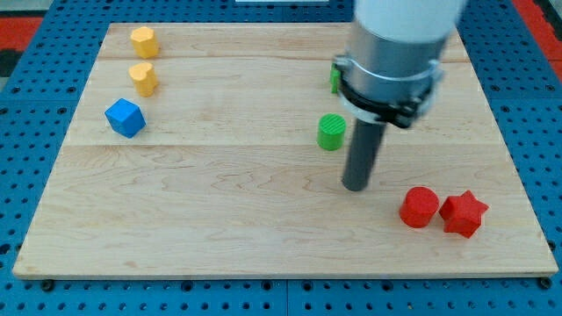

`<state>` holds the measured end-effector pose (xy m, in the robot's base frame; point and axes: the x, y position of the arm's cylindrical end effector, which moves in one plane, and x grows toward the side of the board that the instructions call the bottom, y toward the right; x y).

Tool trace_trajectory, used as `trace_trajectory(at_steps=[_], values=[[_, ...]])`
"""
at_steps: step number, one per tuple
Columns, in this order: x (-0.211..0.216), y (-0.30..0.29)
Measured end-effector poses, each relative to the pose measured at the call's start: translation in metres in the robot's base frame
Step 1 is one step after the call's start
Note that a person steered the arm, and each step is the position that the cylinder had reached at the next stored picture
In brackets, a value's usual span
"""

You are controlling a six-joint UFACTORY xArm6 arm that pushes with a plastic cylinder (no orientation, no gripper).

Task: Move the green circle left to the red circle

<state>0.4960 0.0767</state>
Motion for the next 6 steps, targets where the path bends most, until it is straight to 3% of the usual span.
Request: trace_trajectory(at_steps=[2,3,4,6], values=[[-0.129,0.007],[-0.141,-0.005],[-0.133,-0.056],[-0.063,-0.043]])
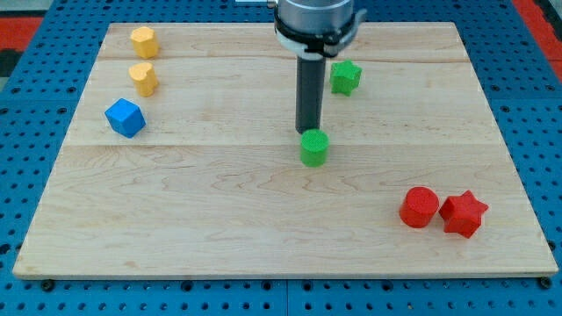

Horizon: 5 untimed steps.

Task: Move the green circle left to the red circle

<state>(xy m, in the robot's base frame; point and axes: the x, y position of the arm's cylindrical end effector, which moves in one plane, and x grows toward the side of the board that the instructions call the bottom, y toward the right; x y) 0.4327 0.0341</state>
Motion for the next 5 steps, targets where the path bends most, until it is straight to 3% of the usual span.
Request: trace_trajectory(at_steps=[5], values=[[0.072,-0.001]])
